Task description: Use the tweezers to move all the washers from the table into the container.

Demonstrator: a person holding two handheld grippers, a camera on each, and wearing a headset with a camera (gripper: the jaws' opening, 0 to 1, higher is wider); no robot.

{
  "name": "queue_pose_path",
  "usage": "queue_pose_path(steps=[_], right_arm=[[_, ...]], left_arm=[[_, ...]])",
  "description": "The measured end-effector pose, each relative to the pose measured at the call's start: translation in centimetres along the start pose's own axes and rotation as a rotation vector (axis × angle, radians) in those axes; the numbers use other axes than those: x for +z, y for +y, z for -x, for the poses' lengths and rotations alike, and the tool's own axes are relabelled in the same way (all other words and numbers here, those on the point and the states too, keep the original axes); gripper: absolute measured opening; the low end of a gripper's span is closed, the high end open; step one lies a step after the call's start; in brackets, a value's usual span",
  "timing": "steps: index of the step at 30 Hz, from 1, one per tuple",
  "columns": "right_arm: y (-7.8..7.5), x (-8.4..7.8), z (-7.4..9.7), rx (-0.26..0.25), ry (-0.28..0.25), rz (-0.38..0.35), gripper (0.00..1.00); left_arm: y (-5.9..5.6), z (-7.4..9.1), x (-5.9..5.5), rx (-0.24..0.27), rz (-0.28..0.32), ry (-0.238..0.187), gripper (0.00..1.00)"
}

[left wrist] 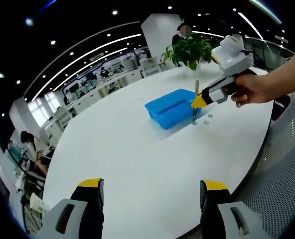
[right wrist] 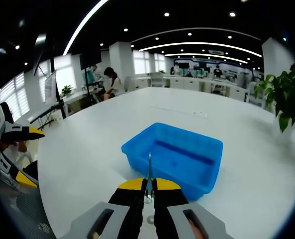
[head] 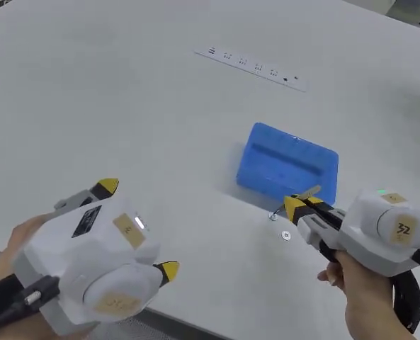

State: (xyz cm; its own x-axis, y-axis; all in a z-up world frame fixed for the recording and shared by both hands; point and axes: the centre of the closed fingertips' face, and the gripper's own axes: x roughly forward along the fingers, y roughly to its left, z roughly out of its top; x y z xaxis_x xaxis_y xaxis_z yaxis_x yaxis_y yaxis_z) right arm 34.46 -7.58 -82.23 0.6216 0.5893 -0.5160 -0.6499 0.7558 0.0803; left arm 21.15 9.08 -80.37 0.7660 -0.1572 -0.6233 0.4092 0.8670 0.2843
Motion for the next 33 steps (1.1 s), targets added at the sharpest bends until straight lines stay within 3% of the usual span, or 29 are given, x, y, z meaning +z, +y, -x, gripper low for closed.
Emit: queue_pose_path(steps=[7, 16, 22, 33], right_arm=[[-0.18, -0.25, -0.05, -0.003, 0.006, 0.002, 0.03], [0.13, -0.3, -0.07, 0.013, 0.007, 0.059, 0.02], [-0.28, -0.42, 0.29, 0.012, 0.01, 0.012, 0.02], [0.01, 0.16, 0.19, 0.015, -0.02, 0.044, 0.03]], left_arm=[[0.02, 0.0, -0.04, 0.0, 0.0, 0.001, 0.81], [-0.03, 0.01, -0.05, -0.002, -0.004, 0.001, 0.81], [0.08, 0.06, -0.02, 0.002, -0.001, -0.002, 0.81], [0.22, 0.07, -0.09, 0.01, 0.002, 0.0, 0.8]])
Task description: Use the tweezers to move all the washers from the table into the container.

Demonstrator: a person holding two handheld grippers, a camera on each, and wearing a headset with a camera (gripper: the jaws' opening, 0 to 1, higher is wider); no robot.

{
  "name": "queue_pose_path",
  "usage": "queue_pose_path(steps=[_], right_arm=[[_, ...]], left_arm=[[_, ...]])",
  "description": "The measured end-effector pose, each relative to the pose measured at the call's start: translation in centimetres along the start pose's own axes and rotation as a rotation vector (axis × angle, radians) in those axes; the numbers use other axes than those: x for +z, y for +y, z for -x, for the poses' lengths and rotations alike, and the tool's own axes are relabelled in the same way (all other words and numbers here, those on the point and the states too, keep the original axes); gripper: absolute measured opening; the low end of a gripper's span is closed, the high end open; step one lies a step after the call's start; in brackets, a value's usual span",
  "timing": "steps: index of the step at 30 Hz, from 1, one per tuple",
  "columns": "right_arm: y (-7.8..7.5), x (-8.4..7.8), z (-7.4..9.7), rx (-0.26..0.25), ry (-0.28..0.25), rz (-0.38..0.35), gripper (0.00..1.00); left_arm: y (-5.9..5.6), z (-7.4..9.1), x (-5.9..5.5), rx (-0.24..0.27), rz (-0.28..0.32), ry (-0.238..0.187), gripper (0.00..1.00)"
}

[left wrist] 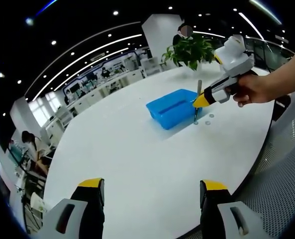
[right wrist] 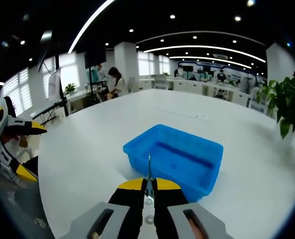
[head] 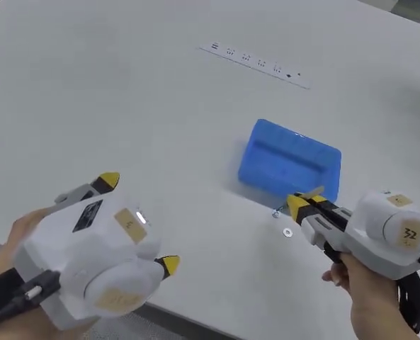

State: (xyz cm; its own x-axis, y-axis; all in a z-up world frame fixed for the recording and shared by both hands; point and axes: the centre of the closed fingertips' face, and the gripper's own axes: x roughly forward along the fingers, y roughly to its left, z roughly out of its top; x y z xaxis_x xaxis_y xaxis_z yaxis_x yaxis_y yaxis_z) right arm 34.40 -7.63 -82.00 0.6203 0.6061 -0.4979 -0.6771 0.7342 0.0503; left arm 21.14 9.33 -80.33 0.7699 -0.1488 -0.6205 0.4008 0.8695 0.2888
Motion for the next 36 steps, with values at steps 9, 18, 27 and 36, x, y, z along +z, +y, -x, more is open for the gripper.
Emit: queue_pose_path(steps=[9, 18, 27, 36], right_arm=[[-0.04, -0.45, 0.0, 0.003, 0.016, 0.008, 0.03], [-0.06, -0.69, 0.33, 0.005, 0.026, 0.031, 0.03], [-0.57, -0.86, 0.61, -0.007, 0.022, 0.011, 0.03], [-0.51, -0.63, 0.26, -0.014, 0.014, -0.008, 0.03]], left_arm=[[0.1, -0.04, -0.12, 0.004, 0.004, 0.007, 0.8], [0.02, -0.11, -0.22, 0.001, -0.001, 0.014, 0.8], [-0.01, -0.13, -0.26, 0.0, -0.004, 0.018, 0.79], [-0.03, -0.15, -0.33, -0.002, -0.007, 0.023, 0.79]])
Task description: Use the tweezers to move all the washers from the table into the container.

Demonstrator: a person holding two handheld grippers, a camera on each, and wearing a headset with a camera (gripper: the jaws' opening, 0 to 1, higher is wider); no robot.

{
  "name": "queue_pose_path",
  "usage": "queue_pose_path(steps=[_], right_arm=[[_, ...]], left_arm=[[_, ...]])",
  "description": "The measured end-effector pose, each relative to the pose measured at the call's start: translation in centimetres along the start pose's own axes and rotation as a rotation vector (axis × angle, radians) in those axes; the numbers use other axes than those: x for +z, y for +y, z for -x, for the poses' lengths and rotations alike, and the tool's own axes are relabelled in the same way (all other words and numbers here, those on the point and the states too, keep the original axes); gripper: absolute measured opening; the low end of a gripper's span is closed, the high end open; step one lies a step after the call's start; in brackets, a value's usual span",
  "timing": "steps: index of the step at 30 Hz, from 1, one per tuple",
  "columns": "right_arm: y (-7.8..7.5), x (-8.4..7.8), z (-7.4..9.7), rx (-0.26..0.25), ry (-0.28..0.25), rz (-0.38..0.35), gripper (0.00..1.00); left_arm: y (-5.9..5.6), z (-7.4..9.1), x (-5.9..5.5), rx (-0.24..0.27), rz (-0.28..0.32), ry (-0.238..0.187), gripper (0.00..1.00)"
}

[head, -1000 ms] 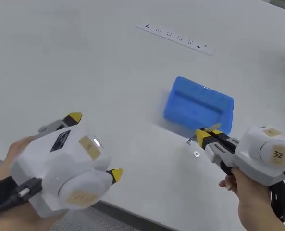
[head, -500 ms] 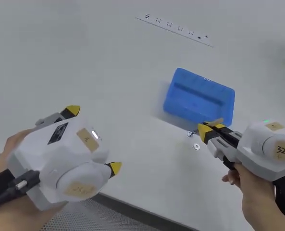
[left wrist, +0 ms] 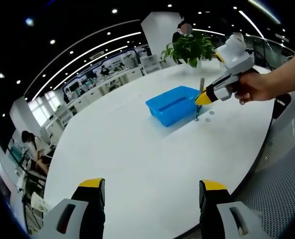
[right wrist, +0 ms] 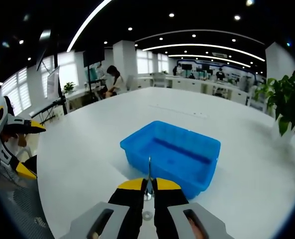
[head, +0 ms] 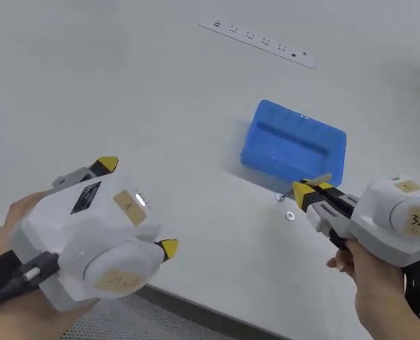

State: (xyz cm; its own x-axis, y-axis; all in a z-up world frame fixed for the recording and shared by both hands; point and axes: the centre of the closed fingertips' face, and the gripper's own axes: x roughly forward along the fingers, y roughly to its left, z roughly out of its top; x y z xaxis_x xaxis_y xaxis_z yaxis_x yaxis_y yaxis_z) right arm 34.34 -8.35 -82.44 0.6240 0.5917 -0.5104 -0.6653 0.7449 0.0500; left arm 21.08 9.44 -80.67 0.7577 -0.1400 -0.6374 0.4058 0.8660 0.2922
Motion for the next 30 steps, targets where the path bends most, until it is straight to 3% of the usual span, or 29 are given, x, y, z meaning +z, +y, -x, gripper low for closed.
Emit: queue_pose_path(steps=[15, 18, 30], right_arm=[[-0.6, 0.0, -0.2, -0.004, 0.031, 0.059, 0.03], [-0.7, -0.1, -0.2, -0.017, 0.046, 0.108, 0.03], [-1.3, 0.0, -0.5, -0.035, 0.057, 0.072, 0.03]], left_arm=[[-0.1, -0.1, -0.1, -0.006, -0.006, 0.007, 0.78], [-0.1, -0.1, -0.2, -0.004, -0.005, 0.008, 0.78], [0.0, -0.1, -0.2, -0.002, -0.003, 0.009, 0.77]])
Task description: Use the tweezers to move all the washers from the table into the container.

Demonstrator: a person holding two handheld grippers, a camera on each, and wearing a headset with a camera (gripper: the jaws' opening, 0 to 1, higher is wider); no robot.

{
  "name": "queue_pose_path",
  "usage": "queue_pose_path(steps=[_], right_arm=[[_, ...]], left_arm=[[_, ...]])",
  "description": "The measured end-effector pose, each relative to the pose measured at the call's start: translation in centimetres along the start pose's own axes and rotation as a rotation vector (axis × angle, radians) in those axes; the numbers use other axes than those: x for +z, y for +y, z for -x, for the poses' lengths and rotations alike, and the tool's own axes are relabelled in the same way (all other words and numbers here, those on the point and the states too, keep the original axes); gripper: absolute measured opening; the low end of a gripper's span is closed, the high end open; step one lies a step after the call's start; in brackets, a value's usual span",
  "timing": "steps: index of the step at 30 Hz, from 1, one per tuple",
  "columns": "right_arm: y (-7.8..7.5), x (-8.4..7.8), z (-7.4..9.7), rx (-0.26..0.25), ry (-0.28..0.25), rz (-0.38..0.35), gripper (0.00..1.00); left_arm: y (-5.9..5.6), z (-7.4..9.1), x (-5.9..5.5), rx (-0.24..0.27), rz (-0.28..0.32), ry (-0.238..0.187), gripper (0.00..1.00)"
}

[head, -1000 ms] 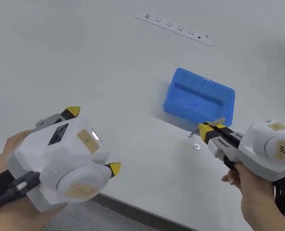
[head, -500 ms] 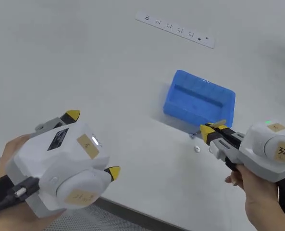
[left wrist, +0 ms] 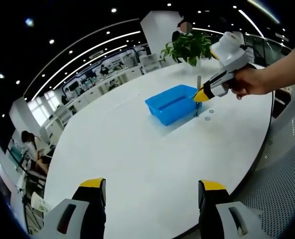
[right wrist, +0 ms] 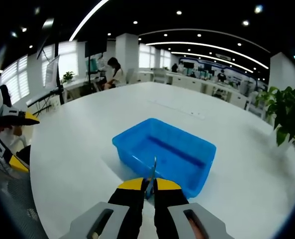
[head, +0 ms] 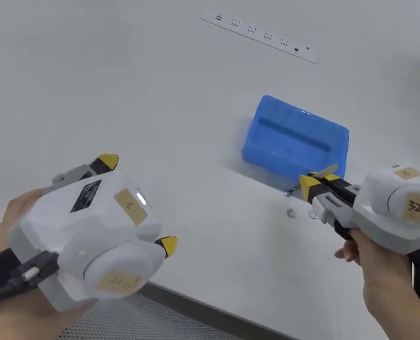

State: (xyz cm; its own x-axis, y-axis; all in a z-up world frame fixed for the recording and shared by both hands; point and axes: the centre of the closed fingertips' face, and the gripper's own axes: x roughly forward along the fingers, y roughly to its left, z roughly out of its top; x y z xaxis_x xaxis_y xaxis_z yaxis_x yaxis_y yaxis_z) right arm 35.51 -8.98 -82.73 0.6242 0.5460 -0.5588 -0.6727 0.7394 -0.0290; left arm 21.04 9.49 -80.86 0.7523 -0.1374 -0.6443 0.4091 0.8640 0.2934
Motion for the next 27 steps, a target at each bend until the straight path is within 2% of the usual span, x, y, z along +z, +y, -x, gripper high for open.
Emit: queue_pose_path(steps=[6, 8, 10, 13, 17, 23, 27], right_arm=[[-0.1, 0.0, 0.0, 0.001, 0.003, -0.054, 0.02], [-0.2, -0.1, 0.1, 0.003, 0.018, -0.104, 0.02], [-0.4, -0.1, 0.1, 0.004, 0.022, -0.105, 0.01], [0.2, 0.1, 0.3, 0.021, 0.035, -0.116, 0.01], [0.9, 1.1, 0.8, 0.042, 0.018, -0.122, 0.01], [2.1, 3.0, 1.7, 0.098, 0.002, -0.129, 0.01], [2.2, 4.1, 2.1, 0.112, -0.013, -0.116, 0.01]], left_arm=[[0.0, 0.0, 0.0, 0.002, 0.001, -0.001, 0.77], [0.0, 0.0, 0.1, 0.001, 0.002, -0.002, 0.77], [0.1, 0.0, 0.1, 0.001, 0.005, -0.004, 0.77], [0.1, 0.0, 0.1, 0.0, 0.007, -0.008, 0.77], [0.0, 0.1, 0.2, 0.0, 0.004, -0.011, 0.77], [0.0, 0.1, 0.3, 0.001, 0.003, -0.016, 0.77], [0.1, 0.1, 0.3, 0.002, 0.003, -0.017, 0.77]])
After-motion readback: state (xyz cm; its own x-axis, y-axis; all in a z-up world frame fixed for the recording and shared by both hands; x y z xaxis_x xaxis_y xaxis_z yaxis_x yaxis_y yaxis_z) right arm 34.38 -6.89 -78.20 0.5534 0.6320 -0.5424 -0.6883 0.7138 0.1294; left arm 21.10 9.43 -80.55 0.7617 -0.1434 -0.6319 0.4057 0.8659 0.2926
